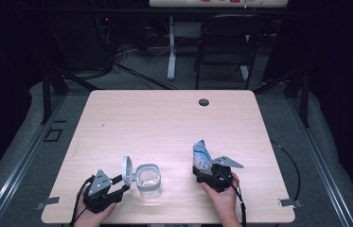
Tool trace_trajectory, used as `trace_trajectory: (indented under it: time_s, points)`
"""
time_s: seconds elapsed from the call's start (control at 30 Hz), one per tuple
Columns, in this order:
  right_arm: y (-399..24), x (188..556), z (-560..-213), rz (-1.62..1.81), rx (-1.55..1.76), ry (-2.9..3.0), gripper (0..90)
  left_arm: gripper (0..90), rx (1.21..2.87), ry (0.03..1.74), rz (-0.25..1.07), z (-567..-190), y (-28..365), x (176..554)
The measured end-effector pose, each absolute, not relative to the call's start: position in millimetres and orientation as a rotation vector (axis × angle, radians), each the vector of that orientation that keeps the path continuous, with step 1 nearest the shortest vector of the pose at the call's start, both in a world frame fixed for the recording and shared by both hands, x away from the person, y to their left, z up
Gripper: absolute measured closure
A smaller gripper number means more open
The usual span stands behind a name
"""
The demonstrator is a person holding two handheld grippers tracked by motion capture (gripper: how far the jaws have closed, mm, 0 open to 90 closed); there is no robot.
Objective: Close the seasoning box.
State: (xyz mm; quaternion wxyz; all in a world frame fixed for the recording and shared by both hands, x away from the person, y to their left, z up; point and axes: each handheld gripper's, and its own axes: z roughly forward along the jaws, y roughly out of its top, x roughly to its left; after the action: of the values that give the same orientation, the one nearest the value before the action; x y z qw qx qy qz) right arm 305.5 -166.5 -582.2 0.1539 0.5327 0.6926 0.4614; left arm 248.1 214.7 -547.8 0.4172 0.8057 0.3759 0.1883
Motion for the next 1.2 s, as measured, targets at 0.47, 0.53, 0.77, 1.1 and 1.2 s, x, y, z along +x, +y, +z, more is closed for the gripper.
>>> trace_trajectory:
  time_s: [0.47,0.53,0.77,1.1,1.2]
  points:
    - [-164.5,307.0,-584.5,1.301,1.527,1.996,32.3,58.9,2.022,0.943,0.475,-547.5,214.7,248.1]
    - [-165.1,307.4,-584.5,1.29,1.529,1.999,32.7,59.0,2.021,0.944,0.473,-547.6,214.7,248.1]
    - [-167.7,309.6,-584.8,1.302,1.529,2.013,34.7,59.0,2.019,0.944,0.473,-547.7,214.5,248.4]
    - [-170.3,311.2,-584.3,1.324,1.493,2.044,38.7,59.0,2.016,0.939,0.479,-548.1,214.2,248.7]
    - [-171.7,311.7,-583.6,1.325,1.489,2.059,39.4,59.0,2.018,0.942,0.473,-548.0,214.4,248.5]
